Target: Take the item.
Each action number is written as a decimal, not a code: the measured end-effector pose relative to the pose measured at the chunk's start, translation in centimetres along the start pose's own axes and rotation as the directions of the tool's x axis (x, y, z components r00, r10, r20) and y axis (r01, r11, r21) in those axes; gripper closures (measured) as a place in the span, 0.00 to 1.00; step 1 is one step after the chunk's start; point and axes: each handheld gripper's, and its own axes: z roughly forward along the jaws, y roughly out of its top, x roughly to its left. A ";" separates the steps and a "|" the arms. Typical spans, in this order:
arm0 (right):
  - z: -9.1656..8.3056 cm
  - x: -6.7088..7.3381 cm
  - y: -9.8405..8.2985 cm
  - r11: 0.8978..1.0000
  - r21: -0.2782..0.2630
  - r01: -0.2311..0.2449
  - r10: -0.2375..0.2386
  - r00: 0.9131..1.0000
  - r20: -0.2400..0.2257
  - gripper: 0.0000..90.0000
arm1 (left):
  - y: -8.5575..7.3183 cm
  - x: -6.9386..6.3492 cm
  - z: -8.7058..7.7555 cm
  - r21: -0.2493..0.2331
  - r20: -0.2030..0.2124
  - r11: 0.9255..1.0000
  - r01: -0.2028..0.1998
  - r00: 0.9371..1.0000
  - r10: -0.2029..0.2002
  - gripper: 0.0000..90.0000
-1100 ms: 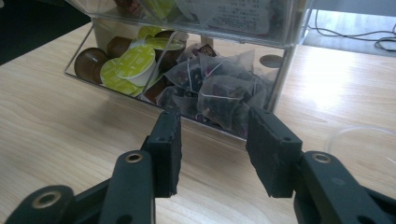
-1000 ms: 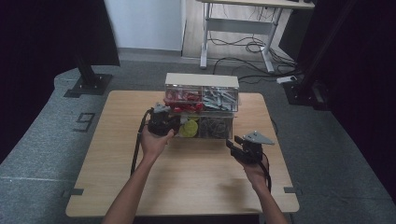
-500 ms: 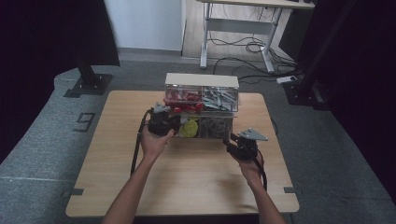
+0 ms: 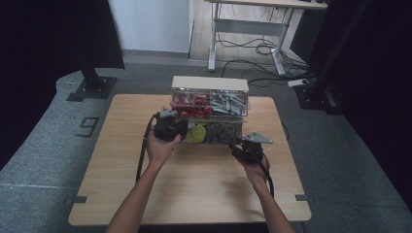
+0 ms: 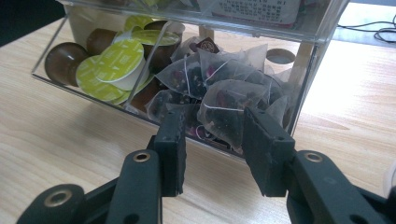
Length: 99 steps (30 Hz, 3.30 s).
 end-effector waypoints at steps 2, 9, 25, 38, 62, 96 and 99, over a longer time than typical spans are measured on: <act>0.2 0.0 0.1 1.000 0.005 0.001 -0.001 1.000 0.005 0.66 | 0.0 0.0 0.0 0.000 -0.002 1.000 -0.003 1.000 0.003 1.00; 1.0 -0.1 0.6 1.000 -0.002 0.010 -0.010 1.000 0.024 0.66 | 0.0 0.0 0.0 -0.001 -0.001 1.000 -0.004 1.000 0.004 1.00; 3.2 -0.8 0.7 1.000 0.021 0.004 -0.005 0.998 0.056 0.70 | -0.1 0.2 0.0 -0.005 -0.001 1.000 -0.006 1.000 0.006 1.00; 3.8 -1.2 0.5 0.999 0.038 -0.010 0.009 1.000 0.026 0.99 | -0.1 0.1 0.1 -0.005 0.004 1.000 -0.003 1.000 0.003 1.00; 3.3 -0.1 1.1 0.997 0.038 0.064 -0.065 0.998 0.023 0.71 | -0.2 0.0 0.2 -0.010 0.005 1.000 -0.004 1.000 0.004 1.00; 0.1 -0.5 2.5 0.998 -0.055 0.023 -0.023 1.000 -0.006 0.99 | -0.1 -0.1 0.4 -0.011 0.010 1.000 0.003 1.000 -0.003 1.00; -0.3 -0.6 2.6 0.998 -0.063 0.023 -0.024 1.000 -0.008 0.99 | -0.1 -0.1 0.4 -0.009 0.011 1.000 0.003 1.000 -0.003 1.00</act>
